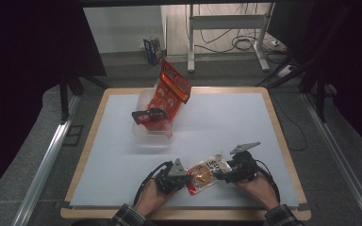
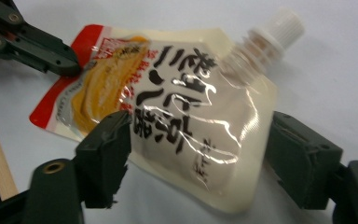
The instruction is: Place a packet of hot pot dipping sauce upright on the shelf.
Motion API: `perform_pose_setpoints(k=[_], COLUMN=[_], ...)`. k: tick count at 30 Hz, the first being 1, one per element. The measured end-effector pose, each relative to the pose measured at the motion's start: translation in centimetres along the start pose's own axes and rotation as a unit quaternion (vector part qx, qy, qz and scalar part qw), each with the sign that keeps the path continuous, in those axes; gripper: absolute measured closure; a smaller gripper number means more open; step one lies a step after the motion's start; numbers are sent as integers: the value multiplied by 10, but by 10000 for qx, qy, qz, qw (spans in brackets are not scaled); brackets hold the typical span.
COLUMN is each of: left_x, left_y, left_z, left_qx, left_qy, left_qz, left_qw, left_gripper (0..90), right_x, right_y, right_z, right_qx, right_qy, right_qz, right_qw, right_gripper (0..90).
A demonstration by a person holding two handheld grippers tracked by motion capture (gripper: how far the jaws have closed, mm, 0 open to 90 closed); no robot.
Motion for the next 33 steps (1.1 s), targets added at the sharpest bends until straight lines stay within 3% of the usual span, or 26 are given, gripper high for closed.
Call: perform_pose_setpoints(k=[2,12,14,16,17,18,19,20,22,25,33], left_x=[0,0,0,0,0,0,0,0,-1,-1,0], left_y=[0,0,0,0,0,0,0,0,-1,0,4], left_z=[0,0,0,0,0,0,0,0,0,0,1], left_qx=[6,1,3,0,0,-5,-5,-8,-94,-137,-165], left_qy=[-11,-19,-25,-28,-28,-39,-39,-34,74,48,138], left_qz=[6,-2,2,5,5,10,10,6,-26,-30,-6], left_qw=[10000,10000,10000,10000,10000,10000,10000,10000,9999,9999,9998], left_gripper=[900,900,900,900,900,900,900,900,900,900,867], right_x=[0,2,5,11,11,16,16,17,17,19,28], right_y=[-1,-4,-3,-8,-8,-11,-11,-10,-7,-6,9], right_z=[3,13,16,17,17,18,18,20,21,23,33], right_qx=[-27,-244,-403,-354,-354,-244,-244,-249,-314,-314,-529], right_qy=[-145,-425,-535,-500,-500,-229,-229,-164,-173,-137,-210], right_qz=[121,593,1017,1131,1131,837,837,713,709,669,1067], right_qw=[9998,9970,9926,9917,9917,9959,9959,9970,9968,9972,9927], right_gripper=[283,434,504,537,537,631,631,695,765,784,818])
Point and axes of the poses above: each handheld gripper's, and its own axes: y roughly backward along the jaws, z roughly out of its top, x roughly to its left, the point moved 5 cm from there along -y, roughly forward along the jaws, and after that the axes turned 1 degree about x, right-handed, at the moved point
